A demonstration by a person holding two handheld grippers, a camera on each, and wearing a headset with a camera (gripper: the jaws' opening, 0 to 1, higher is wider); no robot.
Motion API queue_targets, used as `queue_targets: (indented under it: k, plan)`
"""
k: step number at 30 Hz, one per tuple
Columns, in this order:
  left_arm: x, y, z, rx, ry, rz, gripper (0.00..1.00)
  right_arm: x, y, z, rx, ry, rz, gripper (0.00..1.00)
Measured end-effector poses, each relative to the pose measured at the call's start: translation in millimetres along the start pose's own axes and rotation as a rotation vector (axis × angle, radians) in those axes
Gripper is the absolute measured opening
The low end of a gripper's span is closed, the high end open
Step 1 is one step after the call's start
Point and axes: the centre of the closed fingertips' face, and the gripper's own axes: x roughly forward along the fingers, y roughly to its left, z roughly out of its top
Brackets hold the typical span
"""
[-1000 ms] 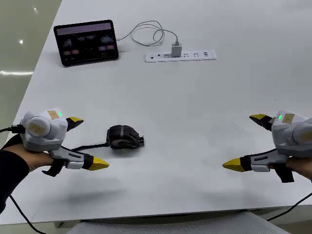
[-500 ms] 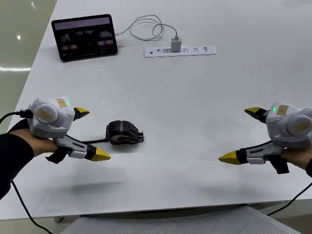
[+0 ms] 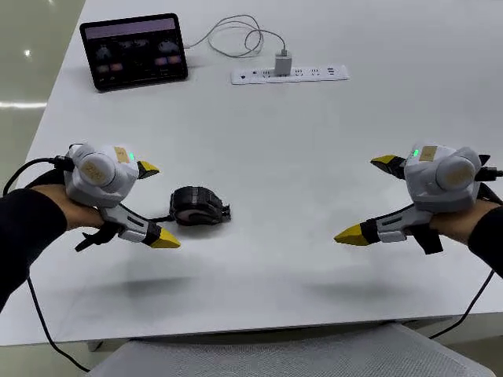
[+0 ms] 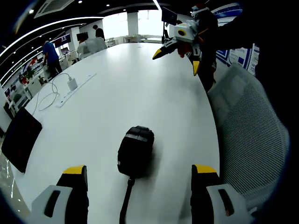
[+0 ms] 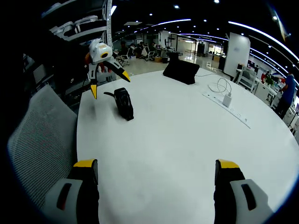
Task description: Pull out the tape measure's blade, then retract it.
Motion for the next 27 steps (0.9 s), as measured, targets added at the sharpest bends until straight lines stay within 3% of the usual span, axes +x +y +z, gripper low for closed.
queue_targets:
  k: [6, 10, 27]
  plan:
    - [3.6, 2.3, 2.8, 0.024, 0.015, -0.011, 0.83, 13.1, 5.2, 5.5, -0.053, 0.016, 0.033, 1.0]
    - [7.3, 6.0, 2.8, 0.101, 0.049, -0.01, 0.74, 21.6, 8.4, 10.7, -0.034, 0.0, 0.06, 1.0]
    - [22.9, 3.9, 9.7, 0.103, 0.076, -0.062, 0.69, 50.3, 19.5, 25.7, -0.079, -0.032, 0.095, 0.97]
